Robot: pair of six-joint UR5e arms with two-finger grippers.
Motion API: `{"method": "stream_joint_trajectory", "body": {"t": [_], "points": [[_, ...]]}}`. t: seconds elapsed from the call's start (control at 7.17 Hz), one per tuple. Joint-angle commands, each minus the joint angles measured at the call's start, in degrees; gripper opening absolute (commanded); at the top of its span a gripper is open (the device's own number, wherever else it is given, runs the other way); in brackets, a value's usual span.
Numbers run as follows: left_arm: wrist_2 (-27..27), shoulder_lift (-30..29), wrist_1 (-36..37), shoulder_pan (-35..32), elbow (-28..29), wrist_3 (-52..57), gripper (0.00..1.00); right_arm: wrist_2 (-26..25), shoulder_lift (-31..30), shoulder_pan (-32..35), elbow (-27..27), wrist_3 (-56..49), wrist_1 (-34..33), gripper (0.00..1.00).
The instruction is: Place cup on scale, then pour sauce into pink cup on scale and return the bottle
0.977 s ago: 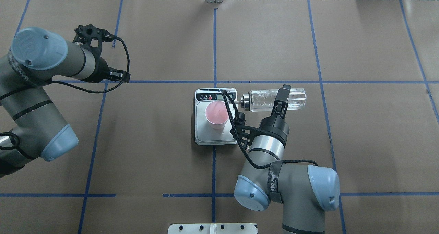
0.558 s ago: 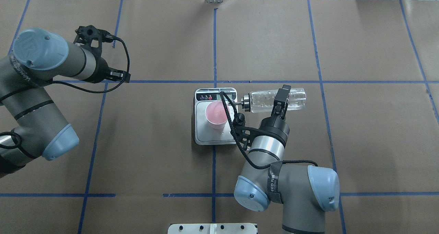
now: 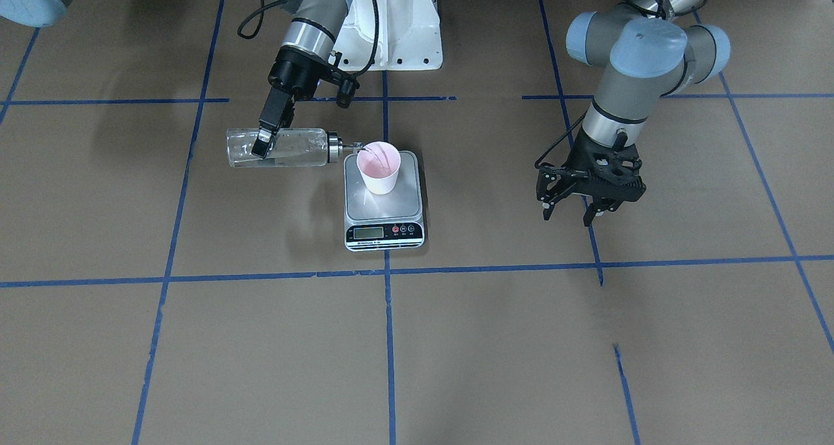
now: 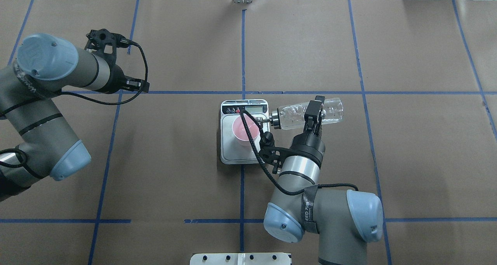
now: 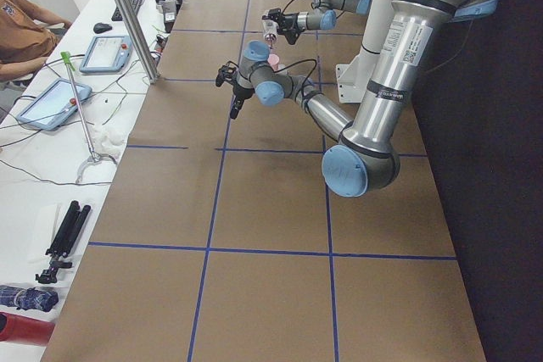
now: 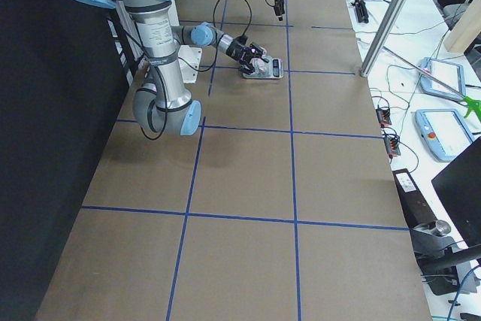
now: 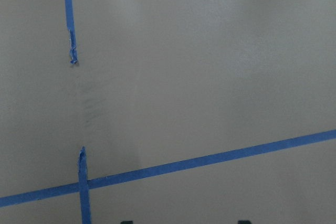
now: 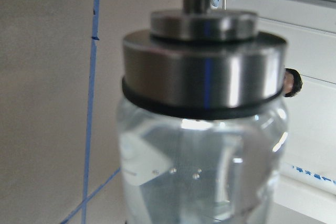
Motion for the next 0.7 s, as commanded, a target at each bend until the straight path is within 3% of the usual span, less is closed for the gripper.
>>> {"method": "stream_joint_trajectory", "body": {"t": [0.0, 0.56], "points": [[0.00, -0.01, -0.03, 0.02, 0.10, -0.02, 0.73, -0.30, -0.15, -0.01, 0.00, -2.60, 0.00, 0.00], [0.00, -0.10, -0.03, 0.02, 0.10, -0.19, 0.73, -1.18, -0.23, -0.10, 0.00, -4.99, -0.09, 0.00]]}}
